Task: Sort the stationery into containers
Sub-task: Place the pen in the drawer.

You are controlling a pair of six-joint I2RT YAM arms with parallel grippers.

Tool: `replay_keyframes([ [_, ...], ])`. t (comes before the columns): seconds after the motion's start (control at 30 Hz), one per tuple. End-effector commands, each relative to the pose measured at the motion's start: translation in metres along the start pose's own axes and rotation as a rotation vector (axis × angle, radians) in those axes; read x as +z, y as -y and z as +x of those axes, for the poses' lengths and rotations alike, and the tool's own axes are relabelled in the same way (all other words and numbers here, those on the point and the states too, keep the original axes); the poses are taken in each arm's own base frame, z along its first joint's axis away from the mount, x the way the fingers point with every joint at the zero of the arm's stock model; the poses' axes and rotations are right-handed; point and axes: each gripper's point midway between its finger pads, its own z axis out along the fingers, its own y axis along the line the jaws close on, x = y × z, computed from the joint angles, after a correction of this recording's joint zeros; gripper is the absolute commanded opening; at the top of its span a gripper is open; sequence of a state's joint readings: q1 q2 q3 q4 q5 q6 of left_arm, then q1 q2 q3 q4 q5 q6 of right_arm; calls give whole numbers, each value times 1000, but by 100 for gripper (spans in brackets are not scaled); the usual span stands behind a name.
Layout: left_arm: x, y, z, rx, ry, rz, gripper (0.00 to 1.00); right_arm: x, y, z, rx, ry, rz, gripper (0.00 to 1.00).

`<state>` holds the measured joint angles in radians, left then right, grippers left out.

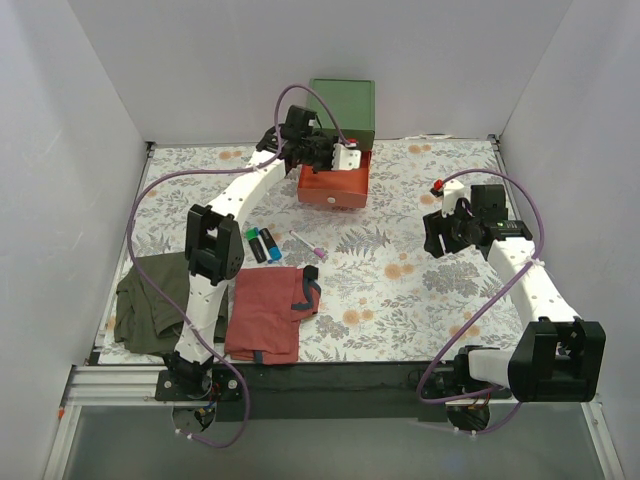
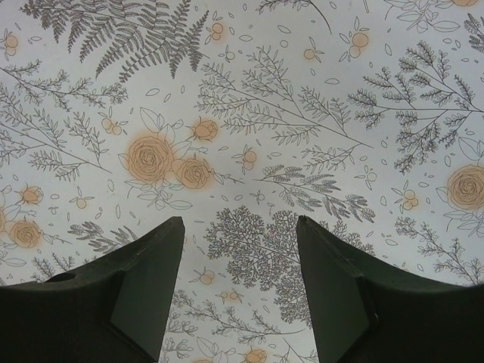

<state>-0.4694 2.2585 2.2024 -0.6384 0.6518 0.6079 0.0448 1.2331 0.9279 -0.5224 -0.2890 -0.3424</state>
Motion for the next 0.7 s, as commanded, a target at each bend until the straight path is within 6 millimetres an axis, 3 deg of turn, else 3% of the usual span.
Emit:
replay_keyframes([
  [0.0,2,-11,-5,-3,-4,-44,14,-1,8,-9,-4,25,23,70],
  [0.03,3,-9,-3,-13,-11,-43,21,-2,8,-11,-7,30,24,70],
  [0.23,2,-11,2,-38,-34,-62,42,1,9,-9,-4,23,17,70],
  [0.4,-8,-28,-10,2,-28,-107,48,2,9,-11,-11,26,15,70],
  [0.5,-38,-57,-30,5,-31,-207,44,0,12,-13,-16,29,25,70],
  [0.53,-43,-53,-26,-14,-40,-209,42,-1,14,-14,-17,33,32,70],
  [0.57,-78,-68,-43,4,-19,-264,40,-1,14,-12,-14,29,31,70],
  [0.6,-89,-62,-41,13,-18,-254,37,0,13,-9,-14,25,31,70],
  [0.63,-93,-36,-32,3,-13,-201,36,-1,13,-8,-10,27,31,70],
  [0.67,-128,-29,-50,40,53,-190,36,-1,11,-6,-9,26,27,70],
])
